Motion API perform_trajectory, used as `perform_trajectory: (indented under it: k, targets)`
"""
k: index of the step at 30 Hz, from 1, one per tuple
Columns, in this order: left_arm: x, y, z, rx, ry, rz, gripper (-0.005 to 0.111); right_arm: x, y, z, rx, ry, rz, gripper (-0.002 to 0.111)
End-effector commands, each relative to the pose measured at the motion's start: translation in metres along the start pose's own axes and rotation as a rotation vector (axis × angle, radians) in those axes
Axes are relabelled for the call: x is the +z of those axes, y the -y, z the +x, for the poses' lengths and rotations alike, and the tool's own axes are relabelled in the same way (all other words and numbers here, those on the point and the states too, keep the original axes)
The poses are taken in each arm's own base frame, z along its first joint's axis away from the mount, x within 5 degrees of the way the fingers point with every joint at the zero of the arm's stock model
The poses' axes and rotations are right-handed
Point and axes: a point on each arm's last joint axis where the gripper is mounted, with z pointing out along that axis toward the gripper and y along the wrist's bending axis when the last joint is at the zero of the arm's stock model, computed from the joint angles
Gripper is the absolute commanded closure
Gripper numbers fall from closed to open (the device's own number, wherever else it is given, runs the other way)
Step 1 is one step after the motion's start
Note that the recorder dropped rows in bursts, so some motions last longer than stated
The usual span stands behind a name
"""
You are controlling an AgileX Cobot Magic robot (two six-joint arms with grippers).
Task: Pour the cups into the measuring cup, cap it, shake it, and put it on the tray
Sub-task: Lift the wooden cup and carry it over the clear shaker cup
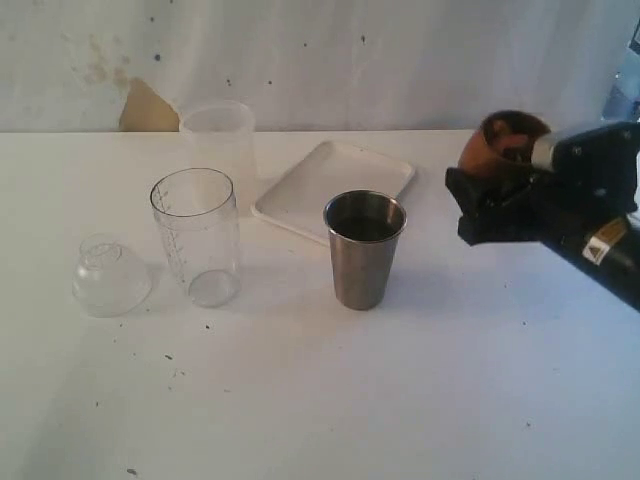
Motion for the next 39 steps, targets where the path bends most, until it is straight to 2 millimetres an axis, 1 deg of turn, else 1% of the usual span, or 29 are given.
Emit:
perform_trajectory:
  k: [1, 4, 7, 9, 12, 16, 21, 25, 26, 28, 33, 36, 39]
  targets:
    - [0.000, 0.000, 0.001, -0.012, 0.000, 0.003, 0.106, 0.018, -0.024, -0.059, -0.024, -0.005, -0.078, 0.108]
    - [0.000, 0.000, 0.001, -0.012, 0.000, 0.003, 0.106, 0.037, -0.046, -0.094, -0.058, 0.013, -0.144, 0.108]
    - [0.000, 0.000, 0.001, -0.012, 0.000, 0.003, 0.106, 0.058, -0.068, -0.113, -0.081, 0.005, -0.181, 0.108]
    - [0.000, 0.000, 0.001, -0.012, 0.000, 0.003, 0.106, 0.072, -0.083, -0.118, -0.095, -0.007, -0.210, 0.108]
    - [0.000, 0.000, 0.001, -0.012, 0.000, 0.003, 0.106, 0.093, -0.102, -0.116, -0.127, -0.036, -0.248, 0.108]
    - [0.000, 0.000, 0.001, -0.012, 0.000, 0.003, 0.106, 0.120, -0.123, -0.102, -0.214, -0.125, -0.258, 0.108]
    - [0.000, 0.000, 0.001, -0.012, 0.000, 0.003, 0.106, 0.139, -0.141, -0.089, -0.303, -0.161, -0.284, 0.108]
    - [0.000, 0.000, 0.001, -0.012, 0.000, 0.003, 0.106, 0.146, -0.154, -0.084, -0.471, -0.134, -0.326, 0.108]
    - [0.000, 0.000, 0.001, -0.012, 0.000, 0.003, 0.106, 0.149, -0.155, -0.080, -0.507, -0.133, -0.332, 0.108]
    - [0.000, 0.000, 0.001, -0.012, 0.000, 0.003, 0.106, 0.154, -0.157, -0.077, -0.520, -0.128, -0.336, 0.108]
    - [0.000, 0.000, 0.001, -0.012, 0.000, 0.003, 0.106, 0.160, -0.157, -0.069, -0.646, -0.124, -0.349, 0.108]
    - [0.000, 0.000, 0.001, -0.012, 0.000, 0.003, 0.106, 0.165, -0.155, -0.068, -0.662, -0.165, -0.331, 0.108]
    - [0.000, 0.000, 0.001, -0.012, 0.000, 0.003, 0.106, 0.173, -0.155, -0.074, -0.674, -0.162, -0.314, 0.108]
